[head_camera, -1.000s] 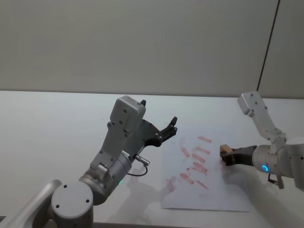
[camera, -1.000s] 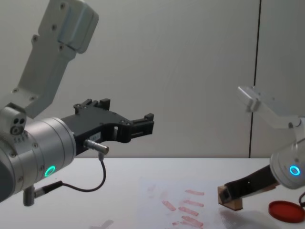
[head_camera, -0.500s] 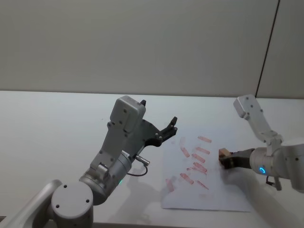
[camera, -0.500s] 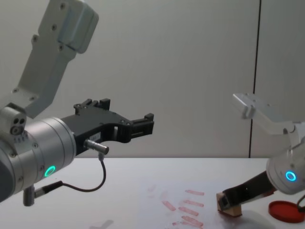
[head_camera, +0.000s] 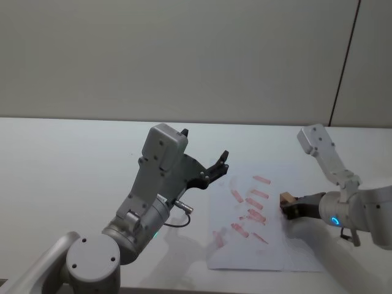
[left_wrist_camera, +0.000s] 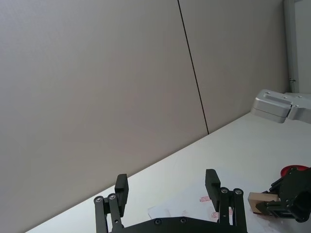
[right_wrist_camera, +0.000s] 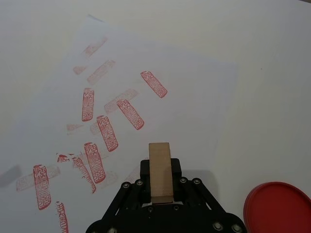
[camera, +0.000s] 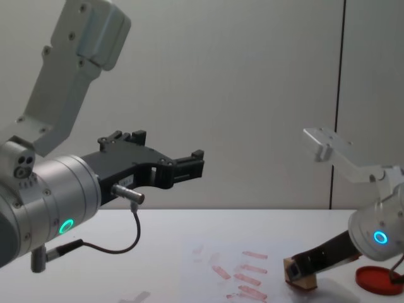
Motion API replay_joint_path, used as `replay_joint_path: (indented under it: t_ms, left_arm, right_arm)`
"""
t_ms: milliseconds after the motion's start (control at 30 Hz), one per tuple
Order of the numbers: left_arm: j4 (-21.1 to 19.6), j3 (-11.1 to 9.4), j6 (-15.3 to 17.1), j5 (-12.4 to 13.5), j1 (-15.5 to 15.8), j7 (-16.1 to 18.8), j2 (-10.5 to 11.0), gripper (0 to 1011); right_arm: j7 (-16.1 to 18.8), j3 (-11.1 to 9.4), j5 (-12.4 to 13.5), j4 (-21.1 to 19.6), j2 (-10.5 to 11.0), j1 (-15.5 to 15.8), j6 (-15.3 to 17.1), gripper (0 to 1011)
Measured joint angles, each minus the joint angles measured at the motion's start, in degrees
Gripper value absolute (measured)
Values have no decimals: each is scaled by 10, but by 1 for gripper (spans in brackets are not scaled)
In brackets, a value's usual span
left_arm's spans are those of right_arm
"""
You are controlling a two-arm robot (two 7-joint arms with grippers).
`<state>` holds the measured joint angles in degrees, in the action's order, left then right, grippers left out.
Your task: Use the one hand to pick up the stamp and affix it onto the A4 paper.
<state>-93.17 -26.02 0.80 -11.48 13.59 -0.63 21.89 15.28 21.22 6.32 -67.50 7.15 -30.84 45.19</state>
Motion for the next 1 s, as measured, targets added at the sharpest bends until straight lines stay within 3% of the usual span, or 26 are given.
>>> replay_joint_path:
  t_ms: [467,1000]
  left_arm:
    - [0,0,0,0,0,0,0,1002]
    - [0,0,0,0,0,0,0,1002]
  right_arm:
    - [-6,0,3,-4,0,8,-7,218]
    - [-22,2,23,-25,7,39,-27,218]
